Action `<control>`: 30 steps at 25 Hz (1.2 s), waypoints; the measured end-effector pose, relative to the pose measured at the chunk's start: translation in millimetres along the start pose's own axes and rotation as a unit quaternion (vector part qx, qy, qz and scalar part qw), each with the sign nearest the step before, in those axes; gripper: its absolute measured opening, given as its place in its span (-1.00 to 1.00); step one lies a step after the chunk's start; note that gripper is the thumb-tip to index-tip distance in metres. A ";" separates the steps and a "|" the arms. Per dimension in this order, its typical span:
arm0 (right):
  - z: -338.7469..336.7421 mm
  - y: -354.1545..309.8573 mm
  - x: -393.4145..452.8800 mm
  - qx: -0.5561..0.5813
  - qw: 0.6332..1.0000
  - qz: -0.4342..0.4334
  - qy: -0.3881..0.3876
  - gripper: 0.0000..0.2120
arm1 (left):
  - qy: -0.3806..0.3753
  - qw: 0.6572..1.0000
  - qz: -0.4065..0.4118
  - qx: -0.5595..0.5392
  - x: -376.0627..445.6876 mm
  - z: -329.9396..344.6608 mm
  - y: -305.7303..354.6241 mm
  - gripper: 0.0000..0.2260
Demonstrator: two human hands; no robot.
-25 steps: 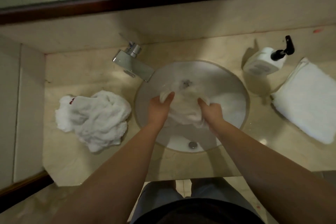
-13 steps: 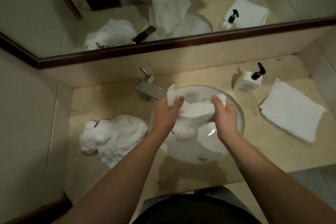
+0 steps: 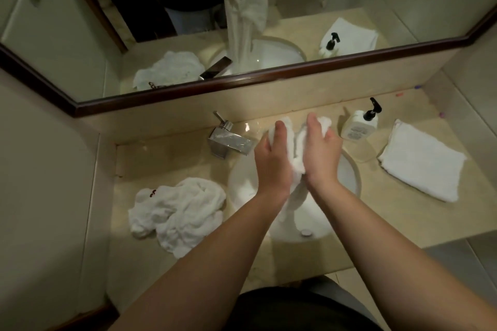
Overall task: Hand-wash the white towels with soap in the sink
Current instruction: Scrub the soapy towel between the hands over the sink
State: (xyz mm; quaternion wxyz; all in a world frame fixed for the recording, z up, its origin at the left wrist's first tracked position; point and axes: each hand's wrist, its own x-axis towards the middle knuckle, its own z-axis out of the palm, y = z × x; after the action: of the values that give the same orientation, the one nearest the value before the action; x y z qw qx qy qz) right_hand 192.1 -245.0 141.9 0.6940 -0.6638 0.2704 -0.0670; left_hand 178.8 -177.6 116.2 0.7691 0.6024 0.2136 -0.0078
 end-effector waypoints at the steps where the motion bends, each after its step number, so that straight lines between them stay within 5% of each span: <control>1: 1.0 1.6 -7.3 -0.029 0.999 -0.026 -0.019 -0.60 | 0.004 1.000 -0.019 -0.020 5.8 1.1 5.0 -0.74; 4: 3.5 2.6 -24.9 -0.095 0.988 -0.085 -0.090 -0.54 | -0.007 0.993 -0.102 -0.052 28.3 -1.6 5.4 -0.56; 9: 2.3 -10.3 11.2 -0.159 0.983 -0.082 -0.043 -0.47 | 0.009 0.985 -0.154 -0.072 11.1 19.0 9.6 -0.58; 12: -13.8 -3.8 -4.4 -0.161 0.975 -0.080 -0.129 -0.49 | 0.038 0.982 -0.171 -0.077 12.8 24.3 8.8 -0.40; 17: -36.0 -10.3 24.9 -0.094 0.992 -0.052 -0.065 -0.56 | 0.015 0.994 -0.095 0.055 -7.1 49.3 4.2 -0.59; 20: -39.1 -0.8 10.8 -0.111 0.979 -0.095 -0.143 -0.59 | 0.061 0.993 -0.099 0.020 -3.4 52.1 10.2 -0.57; 24: -45.4 -3.0 38.0 -0.109 0.988 -0.059 -0.097 -0.62 | 0.056 0.993 -0.098 0.045 -9.6 66.9 2.6 -0.62; 28: -51.4 5.0 28.5 -0.138 0.968 -0.095 -0.184 -0.55 | 0.113 0.984 -0.134 0.033 -1.6 69.2 2.1 -0.61; 30: -49.7 -2.6 53.3 -0.115 0.982 -0.036 -0.147 -0.58 | 0.095 0.988 -0.104 0.063 -7.2 77.0 -3.2 -0.57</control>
State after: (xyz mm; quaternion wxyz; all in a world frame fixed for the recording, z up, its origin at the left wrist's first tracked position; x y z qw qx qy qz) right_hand 214.7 -313.4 130.5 0.6425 -0.7510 0.1475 0.0379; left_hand 196.0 -251.8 129.7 0.7008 0.6222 0.3462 -0.0438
